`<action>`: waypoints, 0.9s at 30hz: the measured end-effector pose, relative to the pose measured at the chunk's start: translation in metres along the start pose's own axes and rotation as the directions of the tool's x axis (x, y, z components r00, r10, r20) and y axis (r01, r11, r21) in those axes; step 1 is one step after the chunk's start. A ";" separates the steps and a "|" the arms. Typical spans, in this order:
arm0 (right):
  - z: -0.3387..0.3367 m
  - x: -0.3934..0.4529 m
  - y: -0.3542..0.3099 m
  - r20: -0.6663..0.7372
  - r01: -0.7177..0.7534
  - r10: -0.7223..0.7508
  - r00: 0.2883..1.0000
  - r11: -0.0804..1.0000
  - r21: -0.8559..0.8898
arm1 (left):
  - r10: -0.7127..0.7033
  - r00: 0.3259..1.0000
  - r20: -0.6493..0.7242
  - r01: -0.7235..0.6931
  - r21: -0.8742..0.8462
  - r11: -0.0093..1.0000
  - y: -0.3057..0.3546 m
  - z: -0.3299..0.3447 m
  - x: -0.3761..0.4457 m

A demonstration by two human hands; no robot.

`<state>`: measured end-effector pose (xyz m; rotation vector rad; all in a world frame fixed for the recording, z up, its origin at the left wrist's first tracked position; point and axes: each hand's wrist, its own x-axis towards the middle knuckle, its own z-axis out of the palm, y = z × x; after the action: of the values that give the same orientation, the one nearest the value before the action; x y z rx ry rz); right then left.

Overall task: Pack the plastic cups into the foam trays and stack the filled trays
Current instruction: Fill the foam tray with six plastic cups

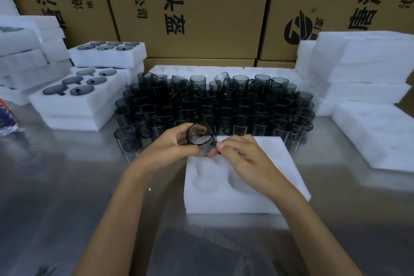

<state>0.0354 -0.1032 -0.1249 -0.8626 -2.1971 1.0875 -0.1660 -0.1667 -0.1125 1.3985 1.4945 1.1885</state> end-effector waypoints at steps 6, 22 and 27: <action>0.000 0.000 -0.001 -0.152 0.086 -0.075 0.985 0.994 0.068 | -0.032 0.999 0.012 0.032 -0.008 0.999 -0.006 -0.003 0.001; -0.006 -0.003 -0.003 -0.085 0.023 -0.010 0.996 0.988 0.154 | -0.144 0.989 0.046 0.148 -0.128 0.981 -0.024 0.001 0.010; -0.004 -0.003 0.000 -0.074 0.036 -0.029 0.997 0.994 0.107 | -0.153 0.983 -0.097 0.152 -0.013 0.988 -0.018 0.015 0.011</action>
<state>0.0394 -0.1036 -0.1231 -0.8034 -2.0660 1.1313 -0.1586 -0.1530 -0.1331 1.2134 1.6339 1.1781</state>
